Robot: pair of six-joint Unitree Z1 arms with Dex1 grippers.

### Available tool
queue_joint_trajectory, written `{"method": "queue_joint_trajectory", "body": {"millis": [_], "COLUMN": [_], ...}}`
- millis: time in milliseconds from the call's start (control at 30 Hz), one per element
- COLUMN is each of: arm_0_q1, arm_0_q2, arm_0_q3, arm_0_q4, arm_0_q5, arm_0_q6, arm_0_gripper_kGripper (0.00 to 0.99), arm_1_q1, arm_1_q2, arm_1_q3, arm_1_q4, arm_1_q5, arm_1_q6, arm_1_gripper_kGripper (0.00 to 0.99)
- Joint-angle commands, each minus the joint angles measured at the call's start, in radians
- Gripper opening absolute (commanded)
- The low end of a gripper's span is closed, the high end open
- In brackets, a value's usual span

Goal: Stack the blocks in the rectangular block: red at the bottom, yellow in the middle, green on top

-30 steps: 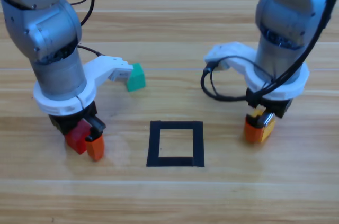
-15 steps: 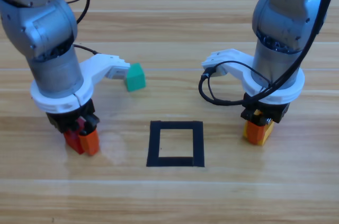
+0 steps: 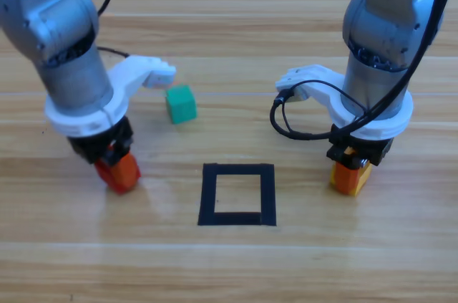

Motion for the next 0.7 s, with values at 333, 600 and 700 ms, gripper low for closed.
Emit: {"method": "queue_joint_trajectory", "body": {"millis": [333, 600, 700], "arm_0_q1": [-0.186, -0.284, -0.305], "arm_0_q2": [0.150, 0.285, 0.297], "arm_0_q3": [-0.445, -0.590, -0.586], "arm_0_q4": [0.325, 0.461, 0.460], "arm_0_q5": [0.003, -0.015, -0.023], "arm_0_q6": [-0.479, -0.705, -0.745], "arm_0_gripper_kGripper": [0.000, 0.000, 0.000], "arm_1_q1": [-0.084, -0.091, -0.091], "arm_1_q2": [-0.057, -0.057, -0.057], "arm_1_q3": [0.010, 0.016, 0.016], "arm_1_q4": [0.014, 0.014, 0.014], "arm_1_q5": [0.024, 0.034, 0.034], "arm_1_q6": [0.042, 0.045, 0.043], "arm_1_gripper_kGripper": [0.021, 0.021, 0.021]}}
